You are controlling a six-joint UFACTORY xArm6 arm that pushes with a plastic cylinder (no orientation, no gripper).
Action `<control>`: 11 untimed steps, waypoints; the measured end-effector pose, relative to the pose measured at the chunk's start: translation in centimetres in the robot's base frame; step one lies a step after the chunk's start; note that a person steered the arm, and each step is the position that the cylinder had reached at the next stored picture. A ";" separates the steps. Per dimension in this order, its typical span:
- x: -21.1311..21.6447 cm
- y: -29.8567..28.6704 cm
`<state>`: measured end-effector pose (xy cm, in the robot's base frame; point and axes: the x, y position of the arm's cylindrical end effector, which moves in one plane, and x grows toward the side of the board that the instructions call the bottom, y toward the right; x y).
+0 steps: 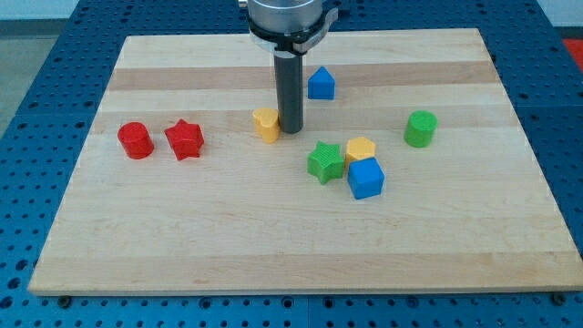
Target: Slide the heart towards red star
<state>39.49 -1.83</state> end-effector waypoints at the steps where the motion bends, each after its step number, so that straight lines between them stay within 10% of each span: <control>1: -2.4 0.0; 11: 0.8 -3.0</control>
